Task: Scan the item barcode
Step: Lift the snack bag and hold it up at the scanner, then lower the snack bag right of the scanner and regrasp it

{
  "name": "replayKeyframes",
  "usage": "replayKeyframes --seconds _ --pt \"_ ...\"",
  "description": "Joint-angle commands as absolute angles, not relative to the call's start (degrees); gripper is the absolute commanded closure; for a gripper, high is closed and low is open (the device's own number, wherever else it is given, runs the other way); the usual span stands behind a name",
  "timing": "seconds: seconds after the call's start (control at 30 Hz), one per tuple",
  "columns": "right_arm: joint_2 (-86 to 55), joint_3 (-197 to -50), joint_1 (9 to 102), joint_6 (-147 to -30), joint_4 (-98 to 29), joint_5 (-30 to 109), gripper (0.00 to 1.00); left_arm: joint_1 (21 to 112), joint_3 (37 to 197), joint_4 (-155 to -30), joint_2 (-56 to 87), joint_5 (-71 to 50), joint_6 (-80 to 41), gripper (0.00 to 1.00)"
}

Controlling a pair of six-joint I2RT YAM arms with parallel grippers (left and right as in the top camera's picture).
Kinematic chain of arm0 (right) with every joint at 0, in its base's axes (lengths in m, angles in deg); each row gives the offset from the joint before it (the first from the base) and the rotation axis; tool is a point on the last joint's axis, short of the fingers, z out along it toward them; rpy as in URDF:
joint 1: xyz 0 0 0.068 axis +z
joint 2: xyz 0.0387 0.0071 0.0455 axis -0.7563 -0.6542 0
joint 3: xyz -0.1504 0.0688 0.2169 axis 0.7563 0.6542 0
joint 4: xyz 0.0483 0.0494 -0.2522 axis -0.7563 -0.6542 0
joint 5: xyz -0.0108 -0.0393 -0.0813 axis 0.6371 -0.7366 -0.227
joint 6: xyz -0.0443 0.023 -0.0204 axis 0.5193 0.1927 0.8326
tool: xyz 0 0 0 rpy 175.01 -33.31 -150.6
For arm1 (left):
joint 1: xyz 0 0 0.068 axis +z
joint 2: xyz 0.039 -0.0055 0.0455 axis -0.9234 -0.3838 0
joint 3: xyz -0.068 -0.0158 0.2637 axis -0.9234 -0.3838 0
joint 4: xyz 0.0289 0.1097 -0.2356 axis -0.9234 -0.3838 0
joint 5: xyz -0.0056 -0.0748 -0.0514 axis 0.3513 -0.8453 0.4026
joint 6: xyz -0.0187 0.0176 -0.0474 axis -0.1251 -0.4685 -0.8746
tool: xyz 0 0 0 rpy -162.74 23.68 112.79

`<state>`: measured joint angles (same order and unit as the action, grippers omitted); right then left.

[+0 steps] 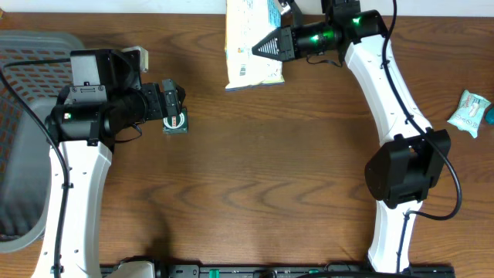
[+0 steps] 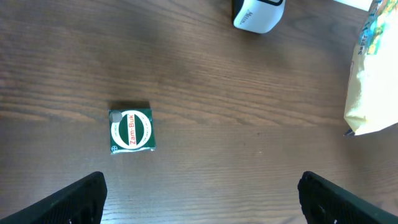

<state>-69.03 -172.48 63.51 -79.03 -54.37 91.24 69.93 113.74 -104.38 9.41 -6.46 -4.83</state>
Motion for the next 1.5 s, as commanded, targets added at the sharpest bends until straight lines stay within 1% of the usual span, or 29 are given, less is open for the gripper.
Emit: replayKeyframes --seconds 0.0,1.17,1.23,1.33,1.47 --pt "-66.86 -172.7 63.4 -79.08 -55.14 93.73 0.99 69.87 113.83 -104.31 9.26 -6.07 -4.08 0.02" --pt "-66.88 -172.7 64.63 -78.44 -55.51 90.59 0.99 69.87 113.83 -104.31 9.26 -6.07 -4.08 0.02" --pt "-66.88 -172.7 64.84 -78.46 -56.06 87.07 0.99 69.87 113.83 -104.31 9.26 -6.07 -4.08 0.02" --pt "-66.88 -172.7 65.32 -79.64 -58.07 77.8 0.99 69.87 113.83 -104.31 9.26 -6.07 -4.08 0.02" --pt "-66.88 -172.7 66.9 -85.33 -62.96 57.84 0.99 69.87 113.83 -104.29 9.26 -6.07 -4.08 0.02"
